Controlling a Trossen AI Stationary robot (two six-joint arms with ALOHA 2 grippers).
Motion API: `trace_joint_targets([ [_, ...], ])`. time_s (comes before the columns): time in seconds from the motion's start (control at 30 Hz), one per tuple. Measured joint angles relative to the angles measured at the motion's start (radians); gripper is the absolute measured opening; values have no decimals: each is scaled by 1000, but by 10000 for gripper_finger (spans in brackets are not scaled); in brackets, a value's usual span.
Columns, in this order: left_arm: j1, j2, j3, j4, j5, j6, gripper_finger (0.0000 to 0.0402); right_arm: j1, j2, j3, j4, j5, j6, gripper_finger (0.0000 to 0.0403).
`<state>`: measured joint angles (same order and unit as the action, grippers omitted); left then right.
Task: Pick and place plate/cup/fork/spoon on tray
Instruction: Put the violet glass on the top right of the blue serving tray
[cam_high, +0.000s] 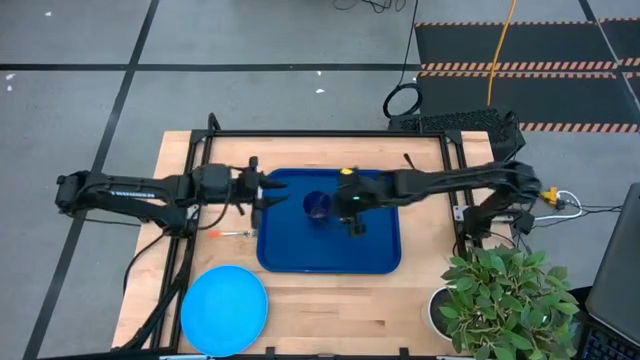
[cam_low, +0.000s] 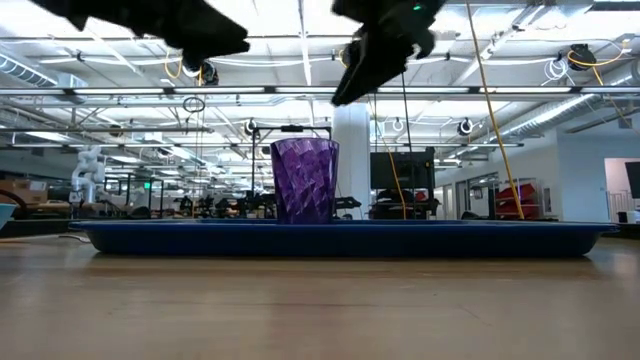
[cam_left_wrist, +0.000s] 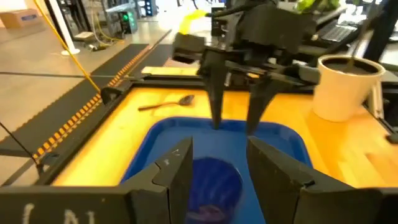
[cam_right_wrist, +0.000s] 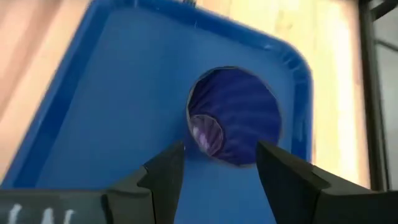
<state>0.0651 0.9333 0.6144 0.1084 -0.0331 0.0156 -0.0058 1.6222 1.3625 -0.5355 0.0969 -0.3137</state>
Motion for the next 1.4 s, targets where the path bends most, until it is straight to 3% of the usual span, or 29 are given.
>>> trace_joint_targets([
  [0.17, -27, -27, -59, 28, -13, -20, 154, -2, 144, 145, -99, -27, -37, 191],
  [0.43, -55, -26, -90, 44, -22, 3, 154, 4, 219, 258, -259, -52, -22, 192],
  [0.97, -67, -26, -90, 156, -22, 8, 154, -25, 217, 174, -185, -102, 9, 163],
  [1.17, -67, -26, -90, 153, -22, 3, 154, -36, 217, 120, -74, -97, 7, 158],
  [1.3, -67, -26, -90, 147, -21, -10, 154, -34, 217, 112, -60, -36, -48, 123],
  [1.4, -67, -26, -90, 135, -21, -20, 154, -31, 217, 112, -65, 17, -88, 59],
])
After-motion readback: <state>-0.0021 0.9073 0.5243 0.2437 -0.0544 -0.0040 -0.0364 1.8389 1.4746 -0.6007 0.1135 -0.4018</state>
